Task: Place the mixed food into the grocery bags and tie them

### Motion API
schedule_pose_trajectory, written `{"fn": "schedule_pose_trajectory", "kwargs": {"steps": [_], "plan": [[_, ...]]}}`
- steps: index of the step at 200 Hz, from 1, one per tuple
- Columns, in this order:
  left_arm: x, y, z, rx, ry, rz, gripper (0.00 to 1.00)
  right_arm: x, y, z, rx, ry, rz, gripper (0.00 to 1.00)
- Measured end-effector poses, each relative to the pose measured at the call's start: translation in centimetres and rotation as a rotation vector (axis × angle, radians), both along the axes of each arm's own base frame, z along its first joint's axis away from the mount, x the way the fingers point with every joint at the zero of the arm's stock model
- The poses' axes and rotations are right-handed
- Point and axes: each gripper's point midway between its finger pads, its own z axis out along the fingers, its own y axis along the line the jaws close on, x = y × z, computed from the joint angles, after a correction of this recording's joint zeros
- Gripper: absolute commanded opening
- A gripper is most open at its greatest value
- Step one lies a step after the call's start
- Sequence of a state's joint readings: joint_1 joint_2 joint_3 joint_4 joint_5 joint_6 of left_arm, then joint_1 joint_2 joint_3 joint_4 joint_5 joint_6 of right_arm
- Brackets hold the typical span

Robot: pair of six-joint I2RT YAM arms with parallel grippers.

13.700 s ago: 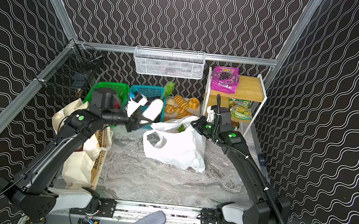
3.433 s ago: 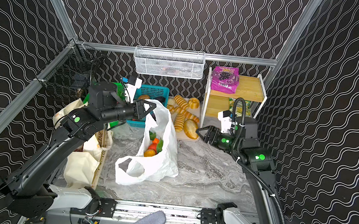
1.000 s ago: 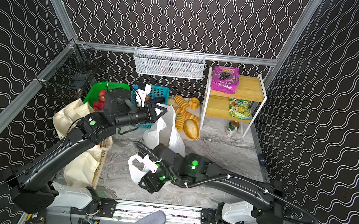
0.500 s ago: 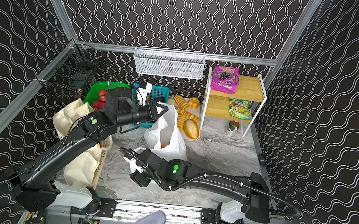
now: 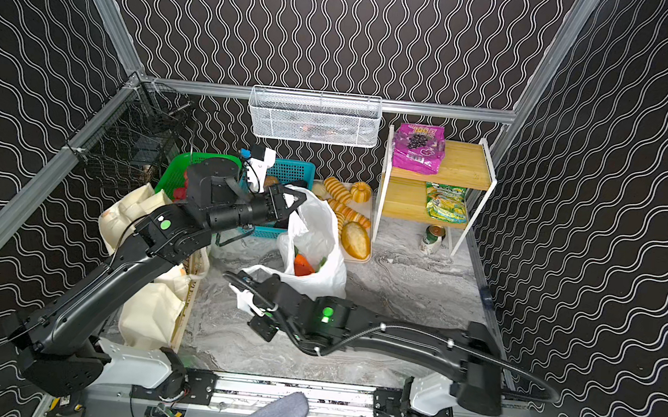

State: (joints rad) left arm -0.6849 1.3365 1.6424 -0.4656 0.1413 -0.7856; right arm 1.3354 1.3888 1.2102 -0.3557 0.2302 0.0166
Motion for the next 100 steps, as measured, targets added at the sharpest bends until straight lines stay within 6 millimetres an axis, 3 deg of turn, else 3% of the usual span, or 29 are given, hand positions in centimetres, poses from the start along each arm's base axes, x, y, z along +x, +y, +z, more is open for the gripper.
{"fn": "schedule_pose_trajectory", "kwargs": {"steps": [25, 54, 100], "plan": [[0.9, 2.9, 0.6, 0.021, -0.018, 0.084, 0.0, 0.2, -4.0, 4.0, 0.121, -0.039, -0.071, 0.0], [0.3, 4.5, 2.2, 0.036, -0.064, 0.114, 0.0, 1.2, -8.7, 9.3, 0.284, -0.086, -0.182, 0.0], [-0.9, 6.4, 3.1, 0.088, -0.099, 0.149, 0.0, 7.5, -18.0, 17.6, 0.518, -0.145, -0.487, 0.0]]}}
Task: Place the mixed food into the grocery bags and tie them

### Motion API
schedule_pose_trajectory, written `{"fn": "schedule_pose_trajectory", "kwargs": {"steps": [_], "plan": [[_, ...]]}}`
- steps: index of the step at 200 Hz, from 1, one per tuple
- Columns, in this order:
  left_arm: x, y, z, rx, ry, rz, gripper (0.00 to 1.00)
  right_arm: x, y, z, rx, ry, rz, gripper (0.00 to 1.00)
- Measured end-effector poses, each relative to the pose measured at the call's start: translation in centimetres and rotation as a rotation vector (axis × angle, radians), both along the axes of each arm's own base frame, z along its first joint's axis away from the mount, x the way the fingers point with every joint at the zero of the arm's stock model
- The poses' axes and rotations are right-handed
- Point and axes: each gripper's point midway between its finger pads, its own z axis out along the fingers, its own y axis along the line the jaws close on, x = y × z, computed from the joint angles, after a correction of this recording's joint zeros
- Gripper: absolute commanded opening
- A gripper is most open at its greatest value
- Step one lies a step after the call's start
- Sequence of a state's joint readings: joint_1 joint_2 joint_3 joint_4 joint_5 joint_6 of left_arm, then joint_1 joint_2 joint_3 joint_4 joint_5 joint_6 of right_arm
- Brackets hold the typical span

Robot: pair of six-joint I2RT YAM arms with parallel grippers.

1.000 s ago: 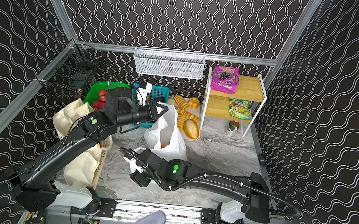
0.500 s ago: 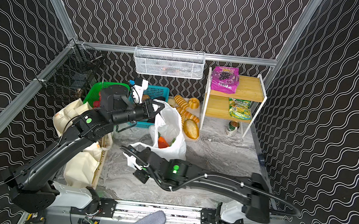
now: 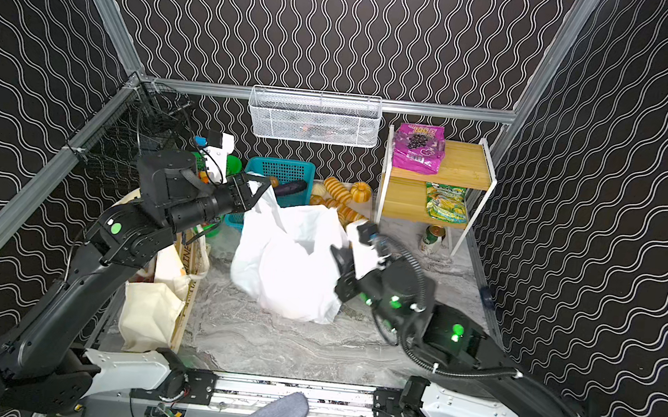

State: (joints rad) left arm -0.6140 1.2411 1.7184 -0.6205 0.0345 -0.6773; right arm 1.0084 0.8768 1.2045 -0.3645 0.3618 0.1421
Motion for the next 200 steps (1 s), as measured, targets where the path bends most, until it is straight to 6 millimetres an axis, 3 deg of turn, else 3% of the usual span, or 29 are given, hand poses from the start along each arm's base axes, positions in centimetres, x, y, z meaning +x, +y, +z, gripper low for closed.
{"fn": "schedule_pose_trajectory", "kwargs": {"steps": [14, 31, 44, 58, 82, 103, 118, 132, 138, 150, 173, 200], "plan": [[-0.5, 0.2, 0.4, 0.002, 0.0, -0.006, 0.0, 2.0, -2.3, 1.5, 0.024, 0.003, -0.075, 0.0], [-1.2, 0.1, 0.8, 0.002, 0.01, -0.033, 0.0, 4.5, -3.7, 2.3, 0.021, 0.025, -0.123, 0.0], [-1.5, -0.1, -0.1, 0.017, 0.04, -0.056, 0.0, 6.4, -4.5, 1.6, 0.007, 0.068, -0.151, 0.0], [-1.7, -0.2, -2.4, 0.059, 0.089, -0.063, 0.0, 7.7, -5.0, 0.3, -0.008, 0.123, -0.143, 0.0], [-2.2, 0.2, -7.1, 0.142, 0.186, -0.071, 0.0, 7.0, -2.7, -0.8, -0.031, 0.159, 0.03, 0.0], [-2.1, 0.1, -9.3, 0.211, 0.213, -0.09, 0.0, 5.5, -0.6, -2.8, -0.055, 0.182, 0.197, 0.0], [-1.8, -0.4, -9.9, 0.243, 0.205, -0.12, 0.0, 4.9, 0.0, -5.0, -0.075, 0.209, 0.253, 0.15], [-1.9, -1.0, -10.0, 0.265, 0.183, -0.166, 0.0, 4.7, -0.1, -6.1, -0.09, 0.217, 0.256, 0.19], [-1.9, -1.2, -10.0, 0.274, 0.173, -0.183, 0.0, 4.8, -0.2, -6.1, -0.097, 0.203, 0.249, 0.24], [-1.8, -1.5, -9.9, 0.29, 0.155, -0.203, 0.0, 4.7, -0.5, -5.7, -0.103, 0.166, 0.237, 0.44], [-1.7, -1.6, -9.4, 0.31, 0.12, -0.221, 0.0, 5.0, -1.5, -5.3, -0.143, 0.072, 0.191, 0.66], [-1.4, -1.8, -8.6, 0.321, 0.084, -0.239, 0.0, 5.4, -2.4, -5.7, -0.228, -0.028, 0.148, 0.78]]}}
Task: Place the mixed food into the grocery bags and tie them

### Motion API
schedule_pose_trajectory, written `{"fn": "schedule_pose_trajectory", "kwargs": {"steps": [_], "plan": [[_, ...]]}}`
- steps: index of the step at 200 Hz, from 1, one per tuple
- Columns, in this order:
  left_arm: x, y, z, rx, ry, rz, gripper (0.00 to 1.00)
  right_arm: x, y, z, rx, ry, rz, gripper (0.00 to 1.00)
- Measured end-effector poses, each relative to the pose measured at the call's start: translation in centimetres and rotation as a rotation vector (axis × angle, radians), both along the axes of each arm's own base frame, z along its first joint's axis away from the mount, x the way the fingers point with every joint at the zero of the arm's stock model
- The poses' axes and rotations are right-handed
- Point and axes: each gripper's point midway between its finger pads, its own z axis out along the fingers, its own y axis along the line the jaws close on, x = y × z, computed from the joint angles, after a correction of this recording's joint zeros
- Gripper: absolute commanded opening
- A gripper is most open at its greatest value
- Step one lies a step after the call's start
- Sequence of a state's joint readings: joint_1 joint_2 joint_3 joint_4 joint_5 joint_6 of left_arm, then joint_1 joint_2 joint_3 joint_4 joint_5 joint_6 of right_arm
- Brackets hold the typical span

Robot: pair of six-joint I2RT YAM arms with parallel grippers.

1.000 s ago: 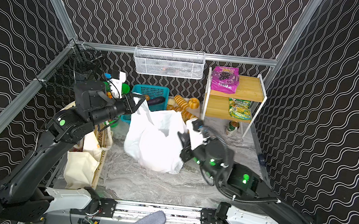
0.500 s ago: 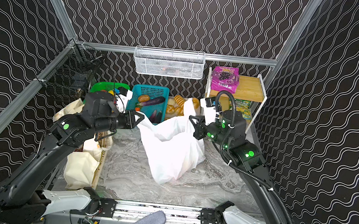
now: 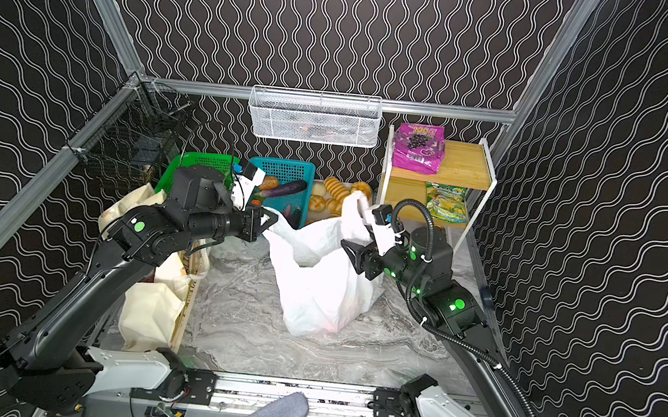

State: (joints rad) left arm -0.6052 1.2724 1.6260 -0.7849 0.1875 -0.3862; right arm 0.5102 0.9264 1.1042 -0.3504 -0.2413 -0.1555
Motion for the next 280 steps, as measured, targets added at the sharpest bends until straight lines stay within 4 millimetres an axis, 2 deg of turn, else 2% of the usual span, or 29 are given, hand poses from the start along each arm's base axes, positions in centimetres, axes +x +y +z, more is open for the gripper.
{"fn": "schedule_pose_trajectory", "kwargs": {"steps": [27, 53, 91, 122, 134, 159, 175, 203, 239, 256, 280], "plan": [[0.1, -0.6, 0.2, 0.002, -0.012, -0.038, 0.0, 0.6, -0.5, 1.1, -0.077, -0.146, -0.013, 0.85], [0.5, -1.1, 0.0, 0.013, -0.011, -0.057, 0.0, 2.3, -1.5, 1.8, -0.149, -0.244, -0.094, 0.87], [0.6, -0.9, 0.1, 0.017, -0.016, -0.055, 0.0, 4.4, -3.3, 0.5, -0.203, -0.237, -0.175, 0.88], [1.2, -0.5, 0.4, 0.025, -0.024, -0.053, 0.0, 5.2, -5.8, 0.3, -0.174, -0.214, -0.199, 0.87], [1.5, -0.4, 0.2, 0.022, -0.013, -0.058, 0.0, 5.0, -6.1, 0.1, -0.138, -0.192, -0.165, 0.85], [2.1, -0.4, 0.0, 0.007, 0.012, -0.091, 0.0, 3.6, -4.8, 0.0, -0.056, -0.161, -0.003, 0.77], [2.2, -1.0, 0.0, -0.005, 0.03, -0.14, 0.0, 3.2, -4.2, 0.4, 0.003, -0.152, 0.07, 0.66], [1.4, -2.3, 0.0, -0.005, 0.037, -0.257, 0.0, 3.2, -3.9, 0.9, 0.063, -0.137, 0.141, 0.56], [0.4, -2.9, 0.3, 0.021, 0.023, -0.366, 0.0, 3.5, -3.8, 1.9, 0.126, -0.109, 0.218, 0.56], [0.1, -3.1, 0.5, 0.027, 0.017, -0.404, 0.0, 3.4, -3.6, 2.2, 0.149, -0.101, 0.264, 0.51], [-0.1, -3.3, 0.5, 0.041, 0.01, -0.449, 0.0, 3.7, -3.4, 2.2, 0.181, -0.062, 0.316, 0.31]]}}
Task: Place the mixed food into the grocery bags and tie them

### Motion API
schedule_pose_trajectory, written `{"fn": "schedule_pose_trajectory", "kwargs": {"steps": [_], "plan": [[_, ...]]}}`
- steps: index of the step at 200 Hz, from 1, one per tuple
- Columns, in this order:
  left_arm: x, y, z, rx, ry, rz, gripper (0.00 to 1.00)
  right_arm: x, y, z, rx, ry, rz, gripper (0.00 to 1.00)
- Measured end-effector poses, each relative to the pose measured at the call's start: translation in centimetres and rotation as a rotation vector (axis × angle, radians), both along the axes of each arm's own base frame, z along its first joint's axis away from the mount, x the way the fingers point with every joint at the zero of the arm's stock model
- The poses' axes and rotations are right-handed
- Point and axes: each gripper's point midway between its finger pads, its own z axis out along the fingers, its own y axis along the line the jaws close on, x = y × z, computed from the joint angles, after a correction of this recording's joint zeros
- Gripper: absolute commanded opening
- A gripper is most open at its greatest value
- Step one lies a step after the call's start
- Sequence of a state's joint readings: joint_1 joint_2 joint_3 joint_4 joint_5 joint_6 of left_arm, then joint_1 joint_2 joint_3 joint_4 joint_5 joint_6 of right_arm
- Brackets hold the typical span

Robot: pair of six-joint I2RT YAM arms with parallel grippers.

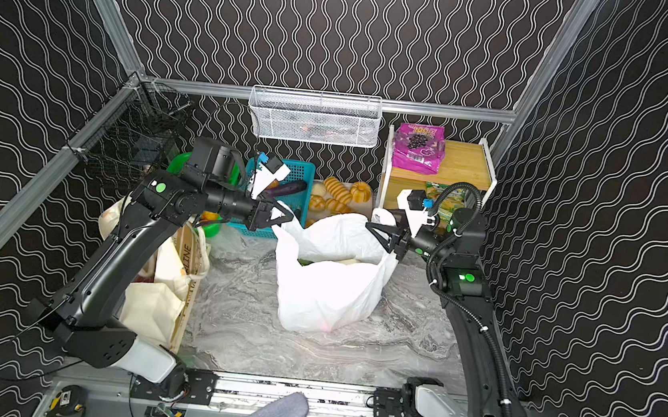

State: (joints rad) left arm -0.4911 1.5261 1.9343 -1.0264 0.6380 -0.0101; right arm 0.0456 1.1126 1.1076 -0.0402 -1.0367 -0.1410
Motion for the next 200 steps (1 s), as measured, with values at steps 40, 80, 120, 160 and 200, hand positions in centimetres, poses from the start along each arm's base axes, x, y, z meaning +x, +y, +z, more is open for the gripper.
{"fn": "schedule_pose_trajectory", "kwargs": {"steps": [40, 80, 120, 160, 200], "plan": [[-0.1, 0.3, 0.2, 0.018, -0.042, -0.006, 0.0, 0.5, 0.5, 1.4, 0.044, 0.055, 0.071, 0.0], [-0.5, -0.6, 1.4, 0.019, -0.09, -0.049, 0.0, -1.7, 4.8, 2.8, 0.083, 0.1, 0.157, 0.0], [-1.8, -4.2, 1.7, 0.087, -0.137, -0.17, 0.0, -4.5, 9.3, 4.6, 0.082, 0.111, 0.196, 0.0], [-1.0, -2.4, 2.8, 0.111, -0.193, -0.048, 0.0, -5.8, 9.6, 5.3, 0.097, 0.156, 0.149, 0.0], [-4.1, -2.2, 3.6, 0.038, -0.265, -0.177, 0.0, -5.0, 10.0, 3.6, 0.075, 0.253, 0.105, 0.0]]}}
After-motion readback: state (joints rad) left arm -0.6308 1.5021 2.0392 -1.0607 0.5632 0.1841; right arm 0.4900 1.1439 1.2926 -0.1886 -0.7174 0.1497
